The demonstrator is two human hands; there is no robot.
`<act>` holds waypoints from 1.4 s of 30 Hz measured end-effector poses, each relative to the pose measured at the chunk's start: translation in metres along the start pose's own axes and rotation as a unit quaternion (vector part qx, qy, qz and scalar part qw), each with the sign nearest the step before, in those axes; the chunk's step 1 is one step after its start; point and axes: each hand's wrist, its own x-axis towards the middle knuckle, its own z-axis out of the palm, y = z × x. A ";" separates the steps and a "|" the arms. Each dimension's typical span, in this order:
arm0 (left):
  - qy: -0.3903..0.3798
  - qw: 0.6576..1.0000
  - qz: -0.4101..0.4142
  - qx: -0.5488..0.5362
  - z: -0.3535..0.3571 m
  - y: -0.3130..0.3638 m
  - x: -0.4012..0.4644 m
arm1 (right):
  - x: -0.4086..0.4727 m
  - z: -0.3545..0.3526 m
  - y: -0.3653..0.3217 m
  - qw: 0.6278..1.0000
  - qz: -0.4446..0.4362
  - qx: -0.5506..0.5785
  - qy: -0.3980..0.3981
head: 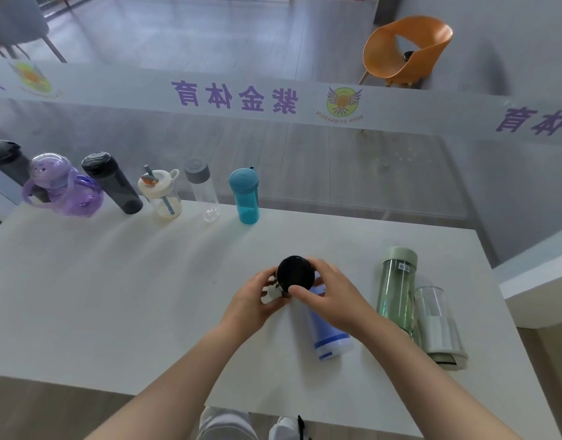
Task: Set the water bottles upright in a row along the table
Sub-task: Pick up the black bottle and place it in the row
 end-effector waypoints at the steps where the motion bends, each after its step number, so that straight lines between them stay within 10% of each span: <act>1: -0.001 1.000 -0.012 -0.014 -0.001 0.000 0.003 | 0.004 0.000 -0.001 1.000 -0.012 0.007 0.008; 42: -0.010 0.992 -0.001 -0.124 -0.017 0.000 0.210 | 0.196 -0.032 -0.020 0.981 -0.054 0.007 0.189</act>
